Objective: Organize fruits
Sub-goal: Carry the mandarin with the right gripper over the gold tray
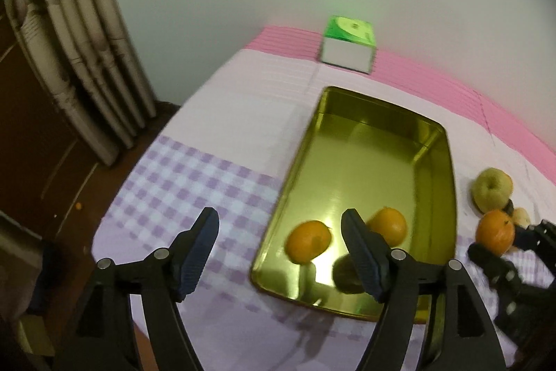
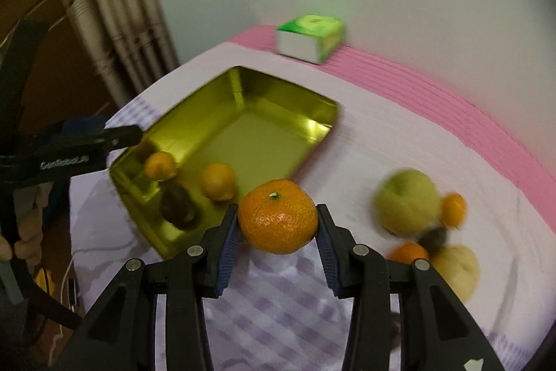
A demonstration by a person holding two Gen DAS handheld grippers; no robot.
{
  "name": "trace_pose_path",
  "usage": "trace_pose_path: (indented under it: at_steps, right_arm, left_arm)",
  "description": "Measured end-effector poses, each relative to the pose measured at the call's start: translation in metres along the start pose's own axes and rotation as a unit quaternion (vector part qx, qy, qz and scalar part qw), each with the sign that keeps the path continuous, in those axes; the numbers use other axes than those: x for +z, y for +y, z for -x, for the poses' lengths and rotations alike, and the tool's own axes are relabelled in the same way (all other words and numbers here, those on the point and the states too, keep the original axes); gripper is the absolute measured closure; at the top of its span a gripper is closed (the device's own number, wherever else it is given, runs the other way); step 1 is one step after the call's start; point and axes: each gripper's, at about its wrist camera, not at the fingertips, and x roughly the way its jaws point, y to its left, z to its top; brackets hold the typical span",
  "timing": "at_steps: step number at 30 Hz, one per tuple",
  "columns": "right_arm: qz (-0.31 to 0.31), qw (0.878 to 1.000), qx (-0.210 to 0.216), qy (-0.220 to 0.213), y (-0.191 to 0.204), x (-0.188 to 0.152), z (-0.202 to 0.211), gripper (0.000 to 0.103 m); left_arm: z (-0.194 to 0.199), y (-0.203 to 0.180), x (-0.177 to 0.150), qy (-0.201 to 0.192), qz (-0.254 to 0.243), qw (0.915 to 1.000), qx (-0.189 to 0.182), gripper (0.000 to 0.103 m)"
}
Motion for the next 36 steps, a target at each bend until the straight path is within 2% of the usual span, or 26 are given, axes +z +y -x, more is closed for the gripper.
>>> trace_pose_path:
  at_steps: [7,13,36]
  right_arm:
    - [0.046,0.999,0.01,0.026,0.034,0.008,-0.03,0.063]
    - [0.06,0.997,0.009,0.045,0.041,0.009,-0.051,0.063]
    - [0.095,0.993,-0.009,0.065,0.063,0.007,-0.076,0.063]
  left_arm:
    - [-0.003,0.01,0.001,0.002,0.015,0.9999,0.008,0.027]
    - [-0.003,0.014,0.002,-0.001,0.025,0.9996,0.013,0.027]
    - [-0.002,0.023,0.005,0.001,0.051,0.9986,0.01,0.023]
